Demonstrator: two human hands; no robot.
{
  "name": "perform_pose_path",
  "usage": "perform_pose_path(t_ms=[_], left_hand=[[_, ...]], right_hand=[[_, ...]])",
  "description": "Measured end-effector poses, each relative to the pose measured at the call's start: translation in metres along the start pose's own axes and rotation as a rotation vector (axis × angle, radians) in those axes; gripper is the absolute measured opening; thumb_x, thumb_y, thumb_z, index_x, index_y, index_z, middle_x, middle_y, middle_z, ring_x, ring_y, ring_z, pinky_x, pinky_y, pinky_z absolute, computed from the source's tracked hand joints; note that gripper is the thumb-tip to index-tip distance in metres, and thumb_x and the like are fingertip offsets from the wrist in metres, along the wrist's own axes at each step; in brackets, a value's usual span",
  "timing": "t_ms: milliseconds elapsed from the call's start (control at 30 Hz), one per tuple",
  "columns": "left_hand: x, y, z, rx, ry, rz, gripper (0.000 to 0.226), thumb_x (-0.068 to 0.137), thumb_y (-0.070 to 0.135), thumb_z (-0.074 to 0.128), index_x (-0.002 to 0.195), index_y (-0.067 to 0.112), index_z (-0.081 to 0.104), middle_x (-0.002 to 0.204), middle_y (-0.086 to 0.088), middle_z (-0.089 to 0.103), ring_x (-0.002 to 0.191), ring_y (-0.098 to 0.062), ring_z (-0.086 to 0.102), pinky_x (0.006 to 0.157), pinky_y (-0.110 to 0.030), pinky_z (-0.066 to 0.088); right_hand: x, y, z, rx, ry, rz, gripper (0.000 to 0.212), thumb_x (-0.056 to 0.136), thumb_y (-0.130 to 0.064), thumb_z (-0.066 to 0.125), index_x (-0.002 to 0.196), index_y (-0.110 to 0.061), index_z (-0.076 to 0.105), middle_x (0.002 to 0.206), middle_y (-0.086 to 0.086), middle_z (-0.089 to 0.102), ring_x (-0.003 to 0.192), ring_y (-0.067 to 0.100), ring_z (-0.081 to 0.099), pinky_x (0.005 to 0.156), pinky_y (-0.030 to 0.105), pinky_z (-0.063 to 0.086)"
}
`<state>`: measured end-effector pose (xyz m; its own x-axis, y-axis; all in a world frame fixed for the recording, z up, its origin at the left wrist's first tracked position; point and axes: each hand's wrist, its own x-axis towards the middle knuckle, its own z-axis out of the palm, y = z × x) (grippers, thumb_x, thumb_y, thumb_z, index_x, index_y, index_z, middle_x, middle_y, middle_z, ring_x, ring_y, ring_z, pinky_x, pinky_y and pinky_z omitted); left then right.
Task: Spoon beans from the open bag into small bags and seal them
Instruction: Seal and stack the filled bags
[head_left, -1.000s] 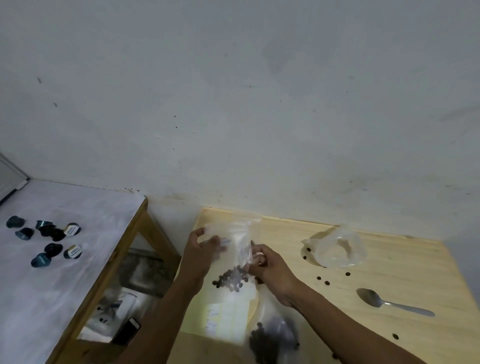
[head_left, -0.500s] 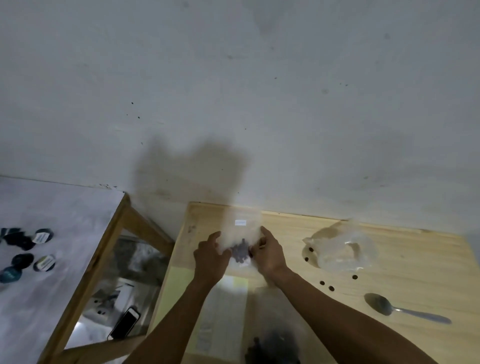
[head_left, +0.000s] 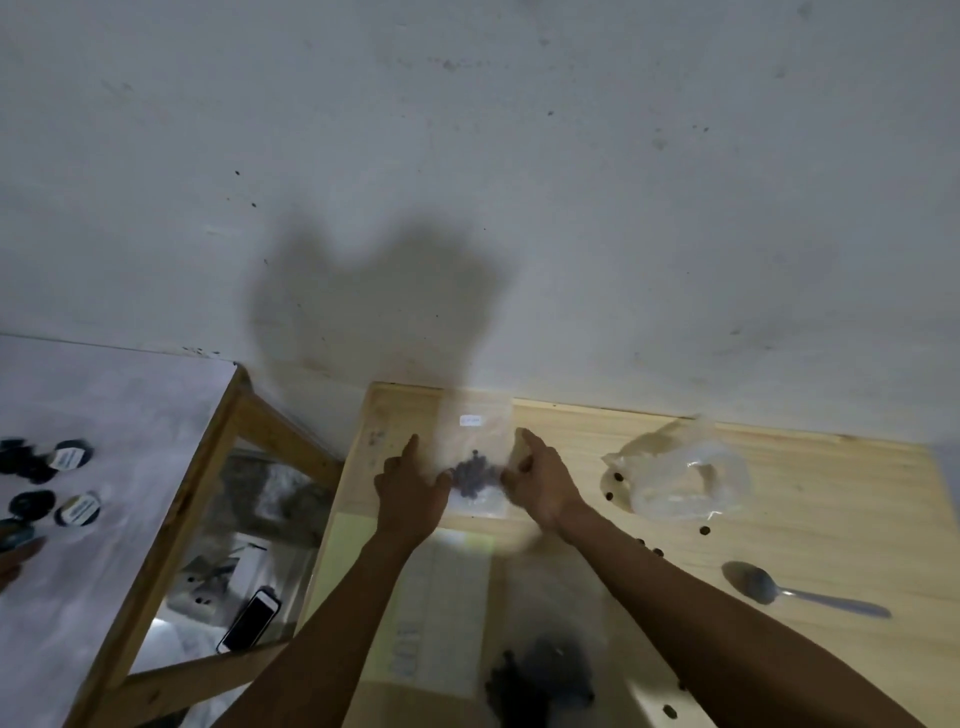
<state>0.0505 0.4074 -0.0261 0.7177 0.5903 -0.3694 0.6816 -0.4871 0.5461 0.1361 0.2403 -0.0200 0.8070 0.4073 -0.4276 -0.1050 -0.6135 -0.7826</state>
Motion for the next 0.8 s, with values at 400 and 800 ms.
perform_pose_path(t_ms=[400, 800], left_hand=[[-0.104, -0.013, 0.018, -0.059, -0.398, 0.278, 0.033, 0.093, 0.031, 0.059, 0.125, 0.029, 0.052, 0.105, 0.002, 0.066, 0.094, -0.012, 0.063, 0.086, -0.028, 0.051], [-0.145, -0.008, 0.039, -0.139, -0.433, 0.206, 0.036, 0.089, 0.021, 0.062, 0.123, 0.025, 0.051, 0.088, 0.001, 0.062, 0.070, -0.010, 0.059, 0.063, -0.017, 0.047]], right_hand=[[-0.123, 0.042, -0.058, -0.429, 0.007, -0.020, 0.022, 0.091, -0.035, 0.062, 0.108, -0.021, 0.060, 0.096, -0.002, 0.058, 0.083, 0.014, 0.056, 0.073, 0.026, 0.044], [-0.157, 0.064, -0.043, -0.319, -0.012, 0.197, 0.025, 0.083, -0.018, 0.069, 0.106, -0.017, 0.060, 0.095, 0.000, 0.059, 0.079, 0.014, 0.056, 0.060, 0.020, 0.042]])
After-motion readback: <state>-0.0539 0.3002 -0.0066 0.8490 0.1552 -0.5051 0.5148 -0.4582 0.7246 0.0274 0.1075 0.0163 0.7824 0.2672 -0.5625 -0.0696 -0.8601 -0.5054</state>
